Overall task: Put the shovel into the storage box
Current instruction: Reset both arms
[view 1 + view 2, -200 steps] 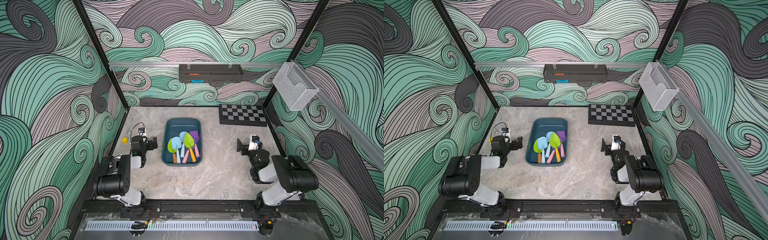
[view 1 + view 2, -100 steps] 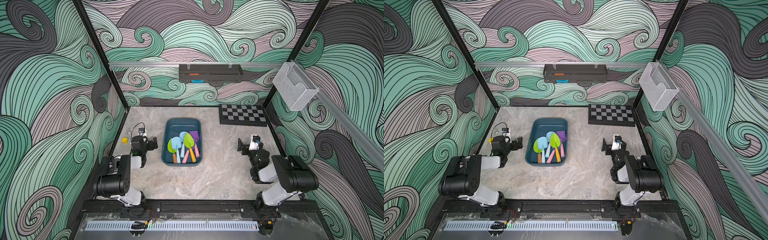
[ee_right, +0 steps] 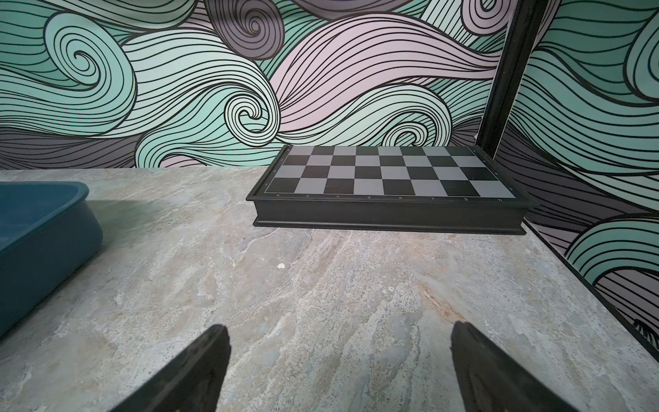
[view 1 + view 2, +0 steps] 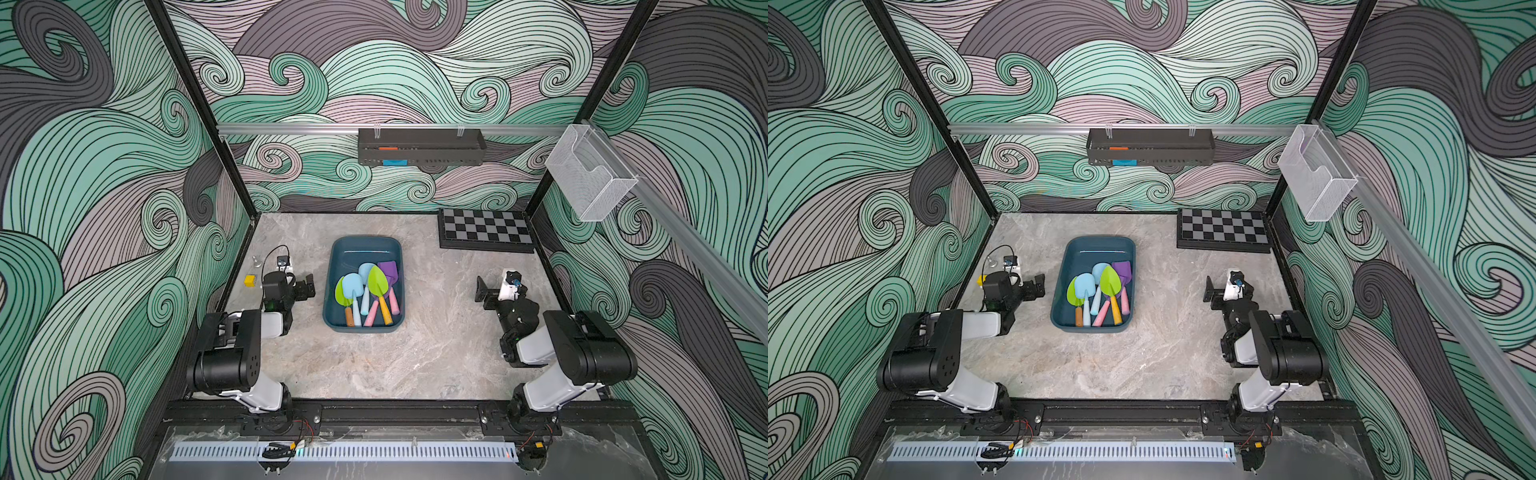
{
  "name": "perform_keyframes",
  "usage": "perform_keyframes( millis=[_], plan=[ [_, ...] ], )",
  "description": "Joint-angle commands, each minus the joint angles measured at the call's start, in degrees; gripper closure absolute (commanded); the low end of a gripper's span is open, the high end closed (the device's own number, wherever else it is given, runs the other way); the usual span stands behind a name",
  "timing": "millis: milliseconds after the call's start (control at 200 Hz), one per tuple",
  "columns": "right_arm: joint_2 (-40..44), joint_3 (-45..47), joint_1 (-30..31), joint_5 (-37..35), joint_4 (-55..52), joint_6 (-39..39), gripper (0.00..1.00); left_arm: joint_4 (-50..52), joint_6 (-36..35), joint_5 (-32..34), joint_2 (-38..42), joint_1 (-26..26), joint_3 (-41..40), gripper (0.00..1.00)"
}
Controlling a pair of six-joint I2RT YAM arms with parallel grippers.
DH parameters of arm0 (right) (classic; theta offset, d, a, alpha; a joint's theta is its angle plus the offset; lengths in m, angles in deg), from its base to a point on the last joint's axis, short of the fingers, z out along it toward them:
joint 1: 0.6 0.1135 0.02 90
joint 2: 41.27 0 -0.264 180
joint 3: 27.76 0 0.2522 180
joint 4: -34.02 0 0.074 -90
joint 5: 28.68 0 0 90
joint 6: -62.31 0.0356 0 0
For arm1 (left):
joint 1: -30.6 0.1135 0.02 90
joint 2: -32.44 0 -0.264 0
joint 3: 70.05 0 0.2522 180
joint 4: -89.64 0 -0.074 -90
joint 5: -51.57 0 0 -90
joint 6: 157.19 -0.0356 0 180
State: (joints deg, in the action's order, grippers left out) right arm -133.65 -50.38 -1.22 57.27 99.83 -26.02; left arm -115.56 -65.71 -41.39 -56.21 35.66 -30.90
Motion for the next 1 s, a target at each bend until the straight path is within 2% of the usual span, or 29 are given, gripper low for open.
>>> perform_keyframes(
  millis=[0,80,100,150,190,210,235,265,285,295,305,350,365,996],
  plan=[
    [-0.2,0.0,-0.1,-0.6,1.7,0.4,0.01,0.8,-0.6,0.5,1.2,-0.4,1.5,0.01],
    [-0.2,0.0,-0.1,-0.6,1.7,0.3,0.01,0.7,-0.6,0.6,1.2,-0.3,1.6,0.01],
    [-0.2,0.0,-0.1,-0.6,1.7,0.3,0.06,0.7,-0.6,0.6,1.2,-0.3,1.5,0.01],
    [-0.3,0.0,-0.1,-0.6,1.7,0.3,0.32,0.7,-0.6,0.6,1.2,-0.3,1.6,0.01],
    [-0.2,0.0,0.0,-0.6,1.7,0.4,0.69,0.7,-0.6,0.6,1.2,-0.3,1.6,0.01],
    [-0.2,0.0,-0.1,-0.6,1.7,0.4,0.82,0.7,-0.6,0.6,1.2,-0.3,1.6,0.01],
    [-0.2,0.1,-0.1,-0.6,1.7,0.4,0.93,0.8,-0.6,0.6,1.2,-0.3,1.6,0.01],
    [-0.2,0.1,-0.2,-0.6,1.7,0.4,0.98,0.7,-0.6,0.6,1.2,-0.3,1.6,0.01],
    [-0.2,0.0,-0.1,-0.7,1.7,0.5,0.93,0.7,-0.6,0.5,1.3,-0.3,1.6,0.01],
    [-0.2,0.1,-0.1,-0.6,1.7,0.5,0.83,0.7,-0.6,0.6,1.2,-0.3,1.6,0.01],
    [-0.2,0.0,-0.1,-0.7,1.7,0.4,0.73,0.7,-0.6,0.5,1.2,-0.3,1.5,0.01],
    [-0.2,0.1,-0.1,-0.7,1.7,0.4,0.08,0.7,-0.6,0.6,1.2,-0.3,1.6,0.01],
    [-0.1,0.1,-0.1,-0.7,1.7,0.4,0.02,0.7,-0.6,0.6,1.2,-0.3,1.5,0.01],
    [-0.2,0.1,-0.1,-0.7,1.7,0.5,0.01,0.7,-0.6,0.6,1.2,-0.3,1.5,0.01]
  ],
)
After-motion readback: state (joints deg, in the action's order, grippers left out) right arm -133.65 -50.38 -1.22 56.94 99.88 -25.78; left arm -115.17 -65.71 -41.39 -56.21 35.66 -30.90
